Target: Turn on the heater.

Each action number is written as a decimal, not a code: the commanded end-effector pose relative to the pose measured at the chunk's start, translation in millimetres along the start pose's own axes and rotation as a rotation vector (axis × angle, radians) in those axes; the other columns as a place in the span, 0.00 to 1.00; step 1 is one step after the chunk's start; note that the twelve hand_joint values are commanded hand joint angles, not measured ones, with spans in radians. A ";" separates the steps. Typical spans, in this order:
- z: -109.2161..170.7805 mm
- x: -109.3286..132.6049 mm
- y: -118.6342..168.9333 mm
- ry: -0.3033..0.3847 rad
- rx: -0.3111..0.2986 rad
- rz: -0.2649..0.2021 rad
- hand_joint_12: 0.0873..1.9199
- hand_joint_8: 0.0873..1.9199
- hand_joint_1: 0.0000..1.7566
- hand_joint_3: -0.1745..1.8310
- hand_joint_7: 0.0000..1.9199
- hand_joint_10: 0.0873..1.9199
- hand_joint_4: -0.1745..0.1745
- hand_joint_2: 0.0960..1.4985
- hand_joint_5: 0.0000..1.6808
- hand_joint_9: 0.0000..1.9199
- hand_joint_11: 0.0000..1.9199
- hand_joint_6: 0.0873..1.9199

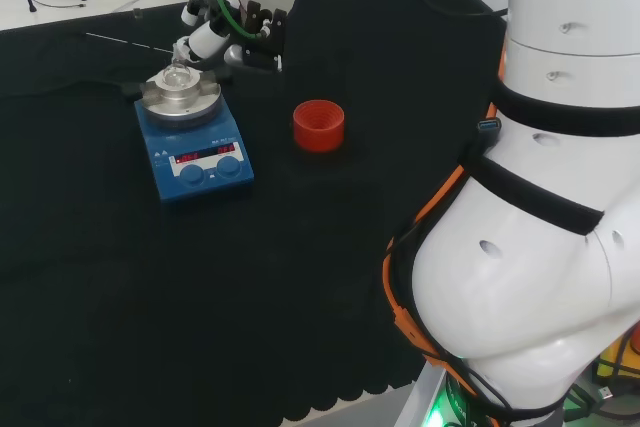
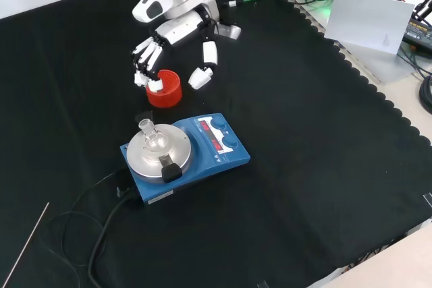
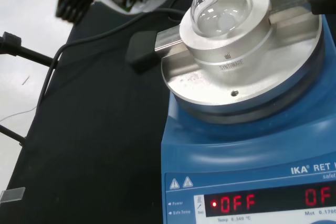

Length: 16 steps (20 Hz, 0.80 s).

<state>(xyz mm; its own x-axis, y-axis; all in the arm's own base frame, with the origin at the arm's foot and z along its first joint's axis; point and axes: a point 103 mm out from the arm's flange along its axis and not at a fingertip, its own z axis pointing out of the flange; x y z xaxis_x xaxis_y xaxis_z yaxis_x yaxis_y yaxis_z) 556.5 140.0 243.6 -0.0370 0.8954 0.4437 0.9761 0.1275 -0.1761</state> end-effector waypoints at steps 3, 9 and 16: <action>6.7 10.6 -27.1 -0.033 -0.019 -0.002 0.69 0.30 0.54 0.52 0.09 0.32 0.41 0.34 0.27 0.17 0.00 0.31; 10.6 -8.5 -59.3 -0.041 0.027 0.013 0.71 0.31 0.54 0.52 0.12 0.32 0.42 0.34 0.26 0.21 0.02 0.28; 36.7 -16.9 -86.6 -0.176 0.222 0.067 0.60 0.32 0.56 0.52 0.30 0.25 0.41 0.35 0.18 0.53 0.39 0.10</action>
<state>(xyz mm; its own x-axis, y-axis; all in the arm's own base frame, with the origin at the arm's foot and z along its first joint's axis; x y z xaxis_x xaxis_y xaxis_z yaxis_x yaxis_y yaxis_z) 485.7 131.1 229.2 -0.0278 0.9271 0.3737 0.9537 0.1365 -0.2678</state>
